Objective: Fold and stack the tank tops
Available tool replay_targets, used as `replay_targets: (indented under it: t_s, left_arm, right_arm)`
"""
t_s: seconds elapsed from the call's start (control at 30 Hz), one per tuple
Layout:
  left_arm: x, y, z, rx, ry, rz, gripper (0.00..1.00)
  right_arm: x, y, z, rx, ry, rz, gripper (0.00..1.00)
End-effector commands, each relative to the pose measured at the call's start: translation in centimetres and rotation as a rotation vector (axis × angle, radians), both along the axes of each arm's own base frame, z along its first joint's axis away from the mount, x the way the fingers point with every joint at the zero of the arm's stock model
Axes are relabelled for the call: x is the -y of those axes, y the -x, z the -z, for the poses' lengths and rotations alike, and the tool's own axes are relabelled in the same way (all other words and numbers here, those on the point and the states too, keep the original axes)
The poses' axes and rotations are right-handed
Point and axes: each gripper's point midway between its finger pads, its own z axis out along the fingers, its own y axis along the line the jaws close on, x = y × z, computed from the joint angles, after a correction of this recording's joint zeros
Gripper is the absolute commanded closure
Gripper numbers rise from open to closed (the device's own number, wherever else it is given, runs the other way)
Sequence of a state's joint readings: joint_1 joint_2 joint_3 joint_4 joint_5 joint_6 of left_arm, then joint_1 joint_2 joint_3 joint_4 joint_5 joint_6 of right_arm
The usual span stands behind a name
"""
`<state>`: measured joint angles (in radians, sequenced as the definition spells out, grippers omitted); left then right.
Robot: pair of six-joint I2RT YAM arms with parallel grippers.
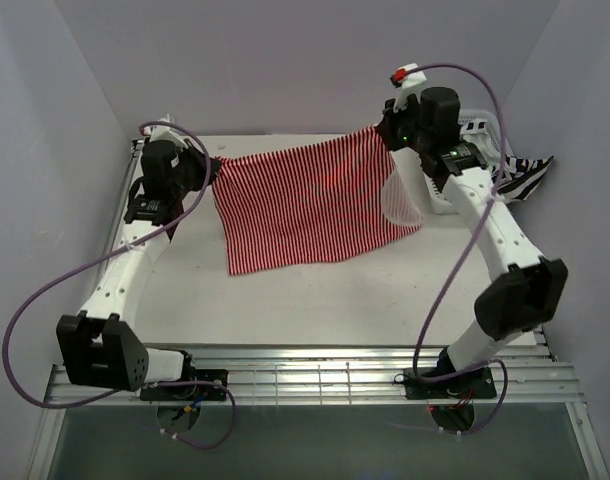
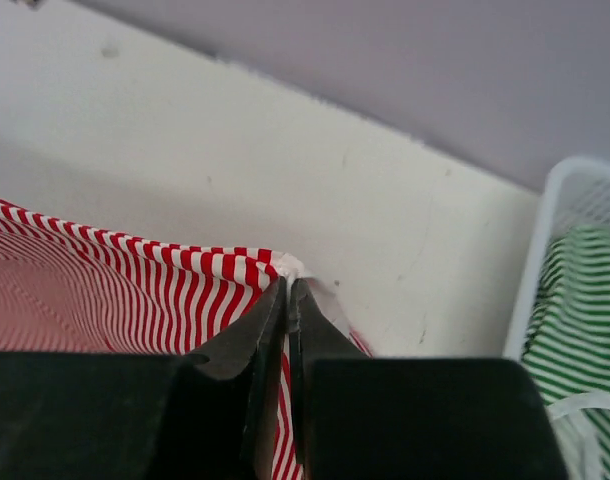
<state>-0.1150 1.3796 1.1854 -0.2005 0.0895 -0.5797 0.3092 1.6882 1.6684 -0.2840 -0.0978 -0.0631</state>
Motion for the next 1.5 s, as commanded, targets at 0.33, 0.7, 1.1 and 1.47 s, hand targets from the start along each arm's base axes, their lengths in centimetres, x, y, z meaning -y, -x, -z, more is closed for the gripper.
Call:
replay_targets:
  t_s: [0.33, 0.7, 1.1, 1.47]
  left_arm:
    - [-1.2, 13.7, -25.2, 0.600, 0.004, 0.039, 1.00]
    - [-1.7, 14.6, -29.2, 0.675, 0.007, 0.015, 1.00]
    - [-1.2, -3.7, -18.4, 0.398, -0.080, 0.009, 1.00]
    - [-2.5, -5.3, -24.5, 0.572, -0.211, 0.065, 1.00]
  right_arm:
    - [3.2, 18.7, -22.8, 0.483, -0.195, -0.147, 0.92]
    - [3.3, 21.5, -23.3, 0.484, -0.218, -0.186, 0.92]
    - [0.7, 4.1, -14.3, 0.290, -0.061, -0.088, 0.92]
    - [1.5, 4.9, -19.3, 0.456, -0.055, -0.145, 0.92]
